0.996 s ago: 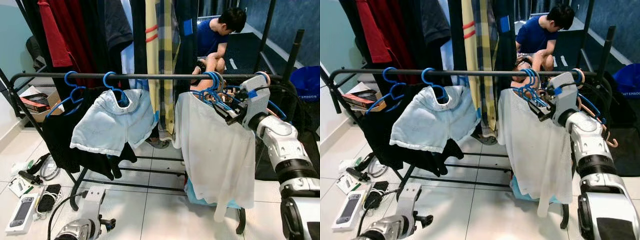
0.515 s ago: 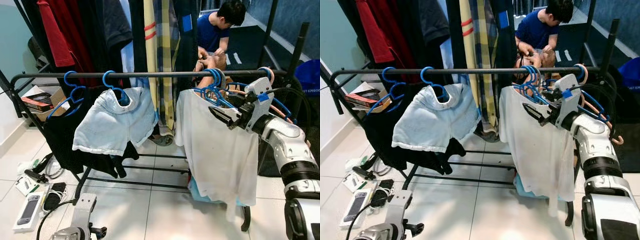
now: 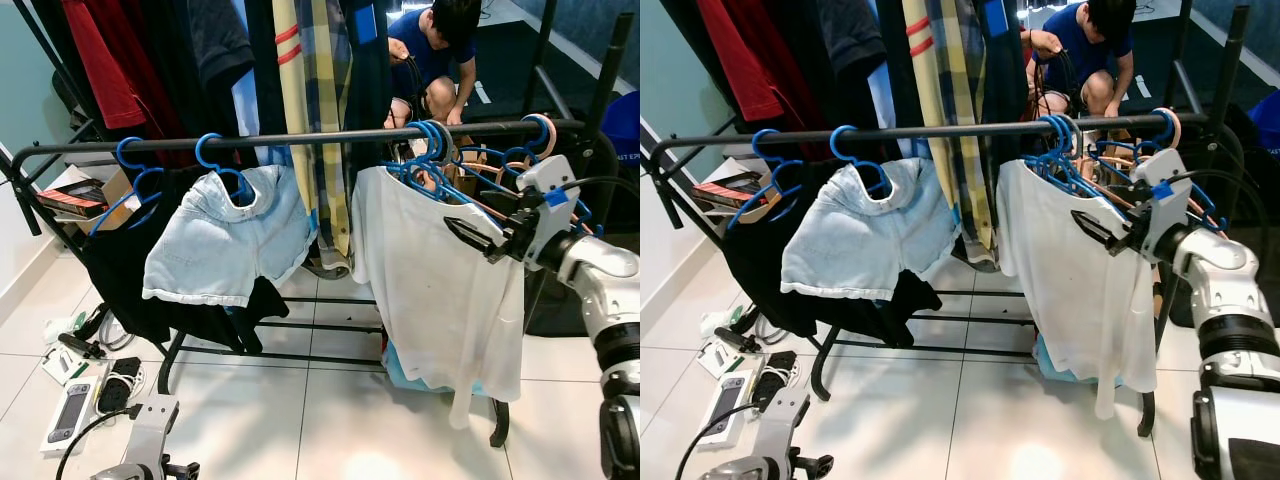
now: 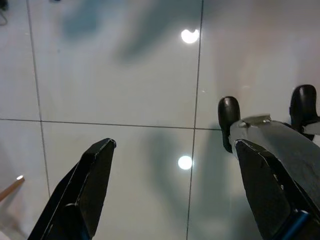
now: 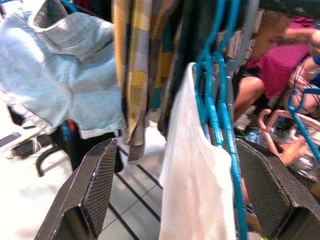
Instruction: Hang hanger
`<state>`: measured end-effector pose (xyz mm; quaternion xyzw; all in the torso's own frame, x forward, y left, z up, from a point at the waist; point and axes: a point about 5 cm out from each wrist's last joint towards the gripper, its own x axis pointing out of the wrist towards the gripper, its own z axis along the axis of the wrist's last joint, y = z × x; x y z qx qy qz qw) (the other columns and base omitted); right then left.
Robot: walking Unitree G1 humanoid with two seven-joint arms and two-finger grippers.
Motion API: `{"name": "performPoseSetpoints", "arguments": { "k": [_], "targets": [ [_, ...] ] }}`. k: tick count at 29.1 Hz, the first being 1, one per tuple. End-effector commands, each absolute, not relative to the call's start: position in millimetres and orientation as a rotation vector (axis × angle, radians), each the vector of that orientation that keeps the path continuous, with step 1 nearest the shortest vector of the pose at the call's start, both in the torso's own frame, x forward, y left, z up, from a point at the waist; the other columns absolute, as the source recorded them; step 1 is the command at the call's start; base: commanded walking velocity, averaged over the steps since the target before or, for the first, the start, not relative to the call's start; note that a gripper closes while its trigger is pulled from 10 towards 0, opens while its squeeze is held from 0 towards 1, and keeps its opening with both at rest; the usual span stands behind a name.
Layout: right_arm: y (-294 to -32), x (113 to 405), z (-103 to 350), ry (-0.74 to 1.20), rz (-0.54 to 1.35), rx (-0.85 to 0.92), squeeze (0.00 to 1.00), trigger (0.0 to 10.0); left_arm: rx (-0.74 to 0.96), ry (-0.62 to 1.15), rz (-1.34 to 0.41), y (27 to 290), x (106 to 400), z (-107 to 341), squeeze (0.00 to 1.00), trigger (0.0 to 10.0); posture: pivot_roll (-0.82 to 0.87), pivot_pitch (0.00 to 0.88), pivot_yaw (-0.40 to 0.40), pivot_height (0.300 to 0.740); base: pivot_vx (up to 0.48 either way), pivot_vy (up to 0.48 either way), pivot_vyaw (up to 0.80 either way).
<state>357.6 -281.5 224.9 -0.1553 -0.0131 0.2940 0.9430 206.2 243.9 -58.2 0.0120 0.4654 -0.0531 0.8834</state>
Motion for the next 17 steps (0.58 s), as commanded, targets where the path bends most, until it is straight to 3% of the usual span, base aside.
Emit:
{"name": "performPoseSetpoints", "arguments": {
  "k": [1, 17],
  "targets": [
    [-277, 360, 232, -0.040, 0.639, -0.318, 0.00, 10.0, 0.046, 0.980, -0.089, 256, 201, -57, 0.00, 10.0, 0.01, 0.132, 0.185, 0.740, 0.000, 0.000, 0.00],
    [-265, 372, 222, 0.091, 0.634, -0.445, 0.00, 10.0, 0.041, 0.983, -0.088, 258, 197, -59, 0.00, 10.0, 0.02, 0.140, 0.183, 0.740, 0.000, 0.000, 0.00]
  ]
}}
